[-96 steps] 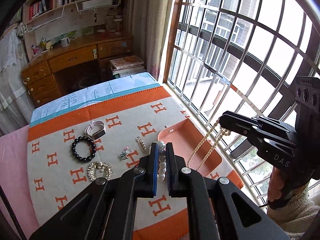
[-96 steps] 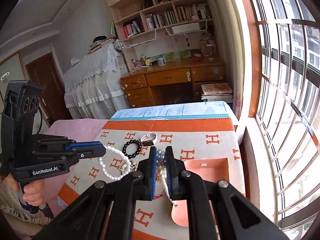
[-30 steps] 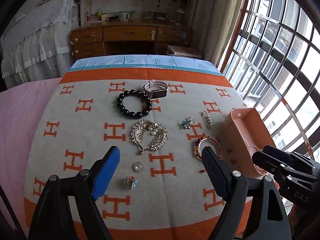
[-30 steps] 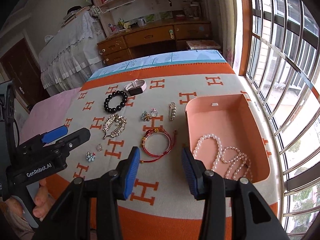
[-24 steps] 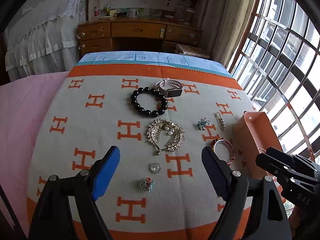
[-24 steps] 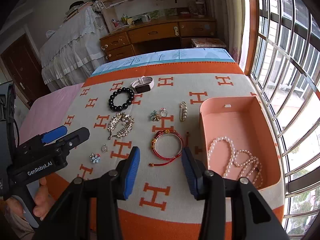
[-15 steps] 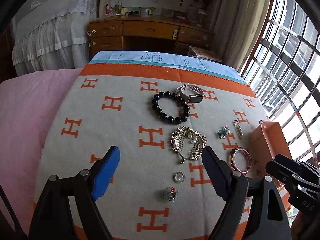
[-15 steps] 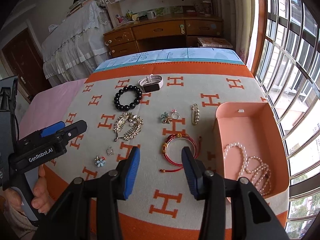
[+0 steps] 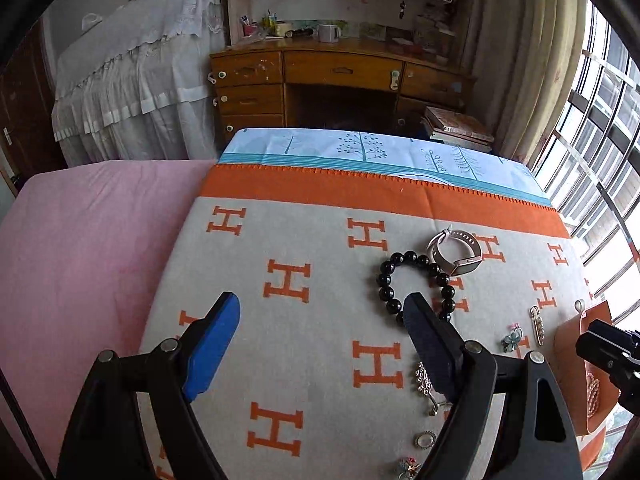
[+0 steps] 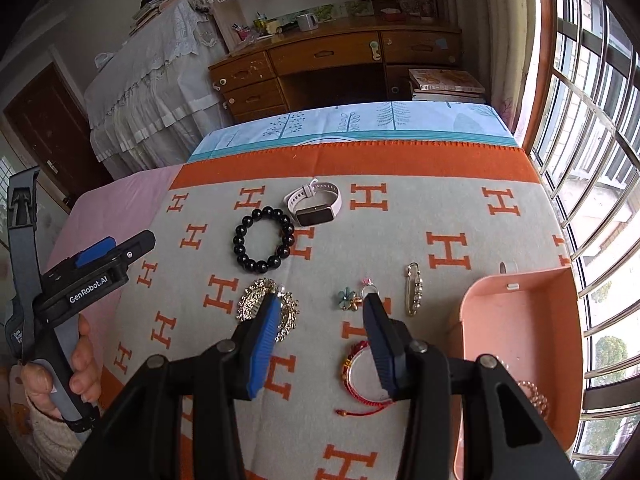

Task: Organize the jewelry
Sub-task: 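Grasp the black bead bracelet with left tool while right tool grasps the gold brooch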

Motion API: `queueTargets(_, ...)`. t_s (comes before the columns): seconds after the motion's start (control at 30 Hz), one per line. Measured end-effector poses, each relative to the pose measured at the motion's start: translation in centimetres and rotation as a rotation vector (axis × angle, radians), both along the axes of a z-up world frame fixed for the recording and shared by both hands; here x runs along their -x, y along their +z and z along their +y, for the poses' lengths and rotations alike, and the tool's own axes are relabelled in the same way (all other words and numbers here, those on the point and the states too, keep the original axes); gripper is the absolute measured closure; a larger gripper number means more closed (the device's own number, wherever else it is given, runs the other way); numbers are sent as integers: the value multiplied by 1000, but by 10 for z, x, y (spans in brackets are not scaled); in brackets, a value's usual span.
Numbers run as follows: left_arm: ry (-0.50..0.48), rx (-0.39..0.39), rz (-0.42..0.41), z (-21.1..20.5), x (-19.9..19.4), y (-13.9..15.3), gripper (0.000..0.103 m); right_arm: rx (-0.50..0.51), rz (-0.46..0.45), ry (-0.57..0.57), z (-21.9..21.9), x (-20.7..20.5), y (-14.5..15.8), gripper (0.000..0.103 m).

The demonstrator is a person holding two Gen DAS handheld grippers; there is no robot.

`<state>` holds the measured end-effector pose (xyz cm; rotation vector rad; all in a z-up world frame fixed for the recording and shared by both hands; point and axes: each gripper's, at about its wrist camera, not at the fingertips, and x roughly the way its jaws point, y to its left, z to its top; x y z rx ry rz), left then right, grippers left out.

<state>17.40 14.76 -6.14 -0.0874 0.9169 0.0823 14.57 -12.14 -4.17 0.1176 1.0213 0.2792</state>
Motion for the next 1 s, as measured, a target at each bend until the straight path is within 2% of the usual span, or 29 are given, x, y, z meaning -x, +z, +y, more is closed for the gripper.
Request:
queueTargets(0.17,-35,15,90,-8,-39,-22,21,6,47,62,16,-31,-11,59)
queueTargets(0.37,-71,63,239,-26,-82,-64,21,12,178,240,51,-54,-54,59)
queueTargets(0.6,-82,76,320,-38,-106,-91,21,102,209,398,81,-61,-85,59)
queueTargets(0.7,-93,66,343,-43,-109,-98,30,131,210,428,86,-64,-94,65)
queueTargets(0.73,-98,68,356,-44,-110,-101,32,136,216,440,87,-65,-97,73)
queueTargets(0.87,-103,8,336,-54,-111,-101,43,159,196,466,90,-64,-98,83)
queueTargets(0.9,-111,4,326,-56,-110,-100,57,156,192,467,90,-64,-98,83)
queueTargets(0.93,-120,5,320,-58,-110,-98,80,157,188,469,90,-62,-97,84)
queueTargets(0.97,-125,13,323,-59,-110,-97,91,162,182,469,90,-60,-97,85)
queueTargets(1.0,-125,29,331,-59,-109,-97,90,169,175,466,89,-57,-97,86)
